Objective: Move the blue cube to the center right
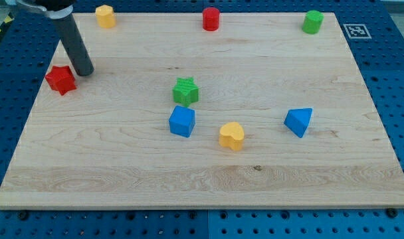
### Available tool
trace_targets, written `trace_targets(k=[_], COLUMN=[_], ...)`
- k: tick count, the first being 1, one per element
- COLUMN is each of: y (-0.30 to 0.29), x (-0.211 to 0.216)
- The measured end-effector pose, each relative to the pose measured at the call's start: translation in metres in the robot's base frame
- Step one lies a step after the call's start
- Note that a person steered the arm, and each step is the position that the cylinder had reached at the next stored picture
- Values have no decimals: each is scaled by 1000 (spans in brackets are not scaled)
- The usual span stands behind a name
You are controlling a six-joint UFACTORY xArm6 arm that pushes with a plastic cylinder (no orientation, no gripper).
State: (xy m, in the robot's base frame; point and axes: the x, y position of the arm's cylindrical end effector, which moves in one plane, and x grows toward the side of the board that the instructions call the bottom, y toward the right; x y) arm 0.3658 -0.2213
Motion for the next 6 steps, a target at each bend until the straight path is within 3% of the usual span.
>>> trace_targets(k=[2, 3, 6], y=[73, 102, 98], x=[-8, 35, 50])
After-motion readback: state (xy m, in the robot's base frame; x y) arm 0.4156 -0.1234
